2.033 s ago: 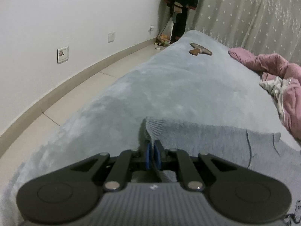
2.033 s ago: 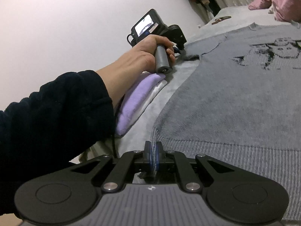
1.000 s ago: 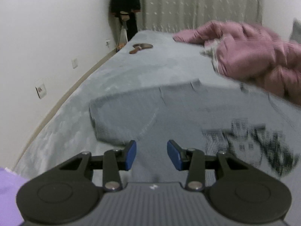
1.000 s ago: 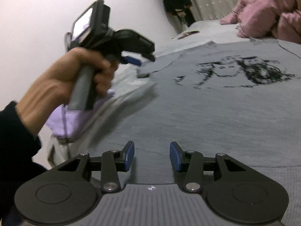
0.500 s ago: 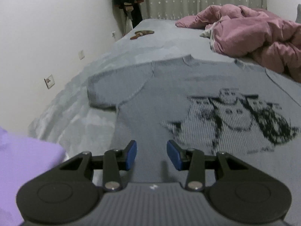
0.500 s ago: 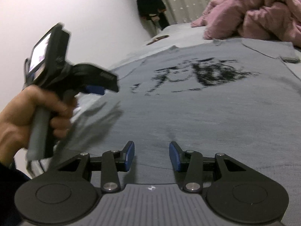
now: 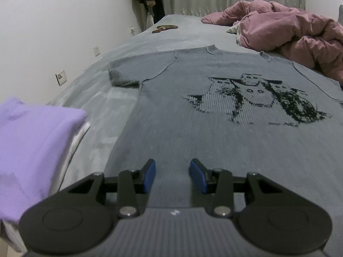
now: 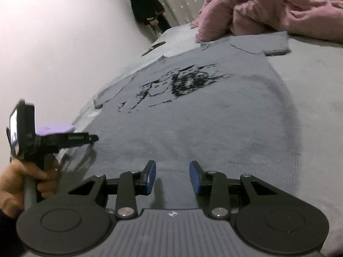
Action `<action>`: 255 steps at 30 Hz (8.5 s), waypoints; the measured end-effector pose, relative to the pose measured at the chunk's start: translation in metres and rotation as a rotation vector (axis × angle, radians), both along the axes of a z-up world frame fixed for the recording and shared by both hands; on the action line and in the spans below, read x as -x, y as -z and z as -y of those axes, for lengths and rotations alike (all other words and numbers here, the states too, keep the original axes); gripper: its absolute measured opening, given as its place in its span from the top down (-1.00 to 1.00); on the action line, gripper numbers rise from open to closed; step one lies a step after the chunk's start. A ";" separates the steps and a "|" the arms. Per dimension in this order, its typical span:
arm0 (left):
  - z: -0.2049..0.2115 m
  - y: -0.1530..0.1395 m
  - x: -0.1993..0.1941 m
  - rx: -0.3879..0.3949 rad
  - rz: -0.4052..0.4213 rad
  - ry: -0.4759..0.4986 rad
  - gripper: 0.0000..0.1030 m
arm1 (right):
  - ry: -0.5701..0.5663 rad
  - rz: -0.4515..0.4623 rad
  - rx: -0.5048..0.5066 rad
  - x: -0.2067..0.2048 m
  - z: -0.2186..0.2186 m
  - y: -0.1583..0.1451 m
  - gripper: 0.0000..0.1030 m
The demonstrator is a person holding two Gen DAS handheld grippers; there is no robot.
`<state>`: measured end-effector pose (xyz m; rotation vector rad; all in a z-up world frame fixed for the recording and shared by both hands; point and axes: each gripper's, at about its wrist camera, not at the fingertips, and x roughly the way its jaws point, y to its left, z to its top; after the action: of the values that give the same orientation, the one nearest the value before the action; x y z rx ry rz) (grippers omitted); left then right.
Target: Fold clothes
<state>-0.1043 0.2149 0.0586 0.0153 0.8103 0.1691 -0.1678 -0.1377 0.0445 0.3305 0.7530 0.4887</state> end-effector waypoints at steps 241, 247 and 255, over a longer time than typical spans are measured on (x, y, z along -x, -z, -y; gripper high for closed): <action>-0.210 -0.003 -0.181 0.502 -0.025 -0.254 0.09 | -0.381 0.279 0.342 0.021 -0.191 0.003 0.40; -0.212 0.002 -0.208 0.478 -0.023 -0.226 0.07 | -0.408 0.287 0.340 0.030 -0.200 0.004 0.40; -0.231 0.010 -0.231 0.498 -0.020 -0.217 0.02 | -0.429 0.279 0.295 0.030 -0.204 0.008 0.40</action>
<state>0.1270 0.4458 0.0484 -0.5423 0.8559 0.1677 -0.1974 0.0658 0.0364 -0.1797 0.6105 0.7979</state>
